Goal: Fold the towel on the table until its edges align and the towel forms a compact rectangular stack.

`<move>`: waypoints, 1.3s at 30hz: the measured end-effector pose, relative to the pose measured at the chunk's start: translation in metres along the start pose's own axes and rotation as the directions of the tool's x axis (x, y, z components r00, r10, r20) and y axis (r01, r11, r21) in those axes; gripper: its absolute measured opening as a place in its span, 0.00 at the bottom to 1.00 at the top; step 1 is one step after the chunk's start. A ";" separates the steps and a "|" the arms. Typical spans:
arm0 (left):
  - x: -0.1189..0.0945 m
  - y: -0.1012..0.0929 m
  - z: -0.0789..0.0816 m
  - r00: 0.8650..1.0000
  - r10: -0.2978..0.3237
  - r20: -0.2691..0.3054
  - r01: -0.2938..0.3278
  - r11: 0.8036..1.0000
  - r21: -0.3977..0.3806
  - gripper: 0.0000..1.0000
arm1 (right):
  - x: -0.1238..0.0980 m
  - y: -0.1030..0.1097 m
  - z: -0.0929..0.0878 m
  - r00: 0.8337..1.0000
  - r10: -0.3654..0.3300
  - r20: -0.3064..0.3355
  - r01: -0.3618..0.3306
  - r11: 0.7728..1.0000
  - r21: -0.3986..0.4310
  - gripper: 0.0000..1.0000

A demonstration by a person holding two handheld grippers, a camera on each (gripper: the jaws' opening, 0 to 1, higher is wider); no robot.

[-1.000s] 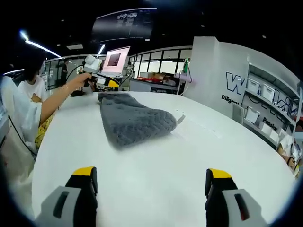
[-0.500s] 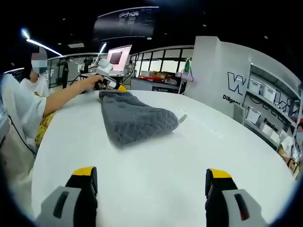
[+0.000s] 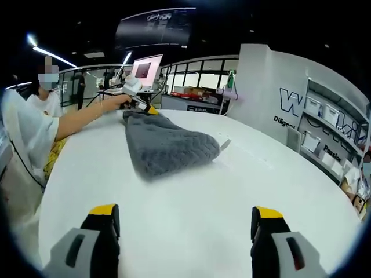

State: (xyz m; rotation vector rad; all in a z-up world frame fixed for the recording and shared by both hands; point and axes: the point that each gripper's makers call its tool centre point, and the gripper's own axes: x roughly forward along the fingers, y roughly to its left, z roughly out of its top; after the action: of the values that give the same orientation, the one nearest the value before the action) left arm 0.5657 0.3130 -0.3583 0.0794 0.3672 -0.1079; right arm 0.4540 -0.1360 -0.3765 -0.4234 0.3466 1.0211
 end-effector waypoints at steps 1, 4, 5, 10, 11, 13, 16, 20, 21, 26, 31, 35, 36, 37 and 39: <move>-0.002 -0.002 0.003 1.000 0.000 0.009 0.000 1.000 0.001 0.04 | 0.000 0.000 0.000 1.000 0.001 -0.001 -0.001 1.000 -0.001 0.98; -0.005 -0.003 0.015 0.999 0.004 0.039 -0.005 1.000 0.023 0.04 | 0.000 0.001 0.000 1.000 0.003 -0.002 -0.003 1.000 -0.002 0.98; -0.005 -0.003 0.018 0.999 0.007 0.049 -0.008 1.000 0.030 0.04 | 0.000 0.001 0.000 1.000 0.003 -0.002 -0.003 1.000 -0.001 0.98; 0.000 0.001 0.029 0.996 0.013 0.085 -0.018 0.998 0.058 0.04 | 0.001 0.000 0.000 1.000 0.003 -0.004 -0.003 1.000 -0.002 0.98; 0.004 0.002 0.026 0.998 0.014 0.069 -0.019 0.997 0.070 0.04 | 0.001 0.000 0.000 1.000 0.003 -0.004 -0.003 1.000 -0.003 0.98; 0.010 0.003 0.011 1.000 0.020 -0.001 -0.020 0.995 0.094 0.04 | 0.001 0.001 -0.001 1.000 0.004 -0.005 -0.004 1.000 -0.002 0.98; 0.017 0.003 -0.001 0.999 0.031 -0.031 -0.028 0.993 0.119 0.05 | 0.001 0.001 0.000 1.000 0.002 -0.004 -0.002 1.000 -0.002 0.98; 0.023 0.003 -0.011 0.998 0.027 -0.059 -0.020 0.993 0.118 0.05 | 0.001 0.001 -0.001 1.000 0.002 -0.006 -0.002 1.000 -0.001 0.98; 0.025 0.005 -0.014 0.997 0.033 -0.072 -0.024 0.992 0.126 0.06 | 0.001 0.001 -0.001 1.000 0.002 -0.006 -0.002 1.000 -0.001 0.98; 0.029 0.005 -0.024 0.994 0.040 -0.098 -0.026 0.989 0.142 0.07 | 0.001 0.001 -0.001 1.000 0.000 -0.007 0.000 1.000 -0.004 0.98; 0.024 0.012 -0.018 0.995 0.059 -0.082 -0.047 0.990 0.134 0.20 | 0.001 0.001 -0.002 1.000 -0.001 -0.007 0.001 1.000 -0.003 0.98; 0.012 0.010 -0.005 0.999 0.044 -0.017 -0.043 0.995 0.094 0.23 | 0.001 0.002 -0.002 1.000 -0.001 -0.009 0.001 1.000 -0.003 0.98; 0.007 0.008 -0.001 0.999 0.038 0.006 -0.038 0.996 0.075 0.23 | 0.001 0.002 -0.002 1.000 -0.001 -0.008 0.001 1.000 -0.003 0.98; 0.002 0.006 0.002 0.999 0.033 0.021 -0.034 0.997 0.070 0.24 | 0.001 0.002 -0.002 1.000 -0.001 -0.008 0.001 1.000 -0.003 0.98; -0.006 0.003 0.006 0.999 0.023 0.036 -0.025 0.998 0.064 0.26 | 0.001 0.002 -0.002 1.000 0.000 -0.008 0.000 1.000 -0.004 0.98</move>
State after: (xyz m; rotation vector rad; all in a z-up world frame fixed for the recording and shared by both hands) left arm 0.5625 0.3155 -0.3504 0.1458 0.3280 -0.0972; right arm 0.4522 -0.1353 -0.3787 -0.4312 0.3519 1.0200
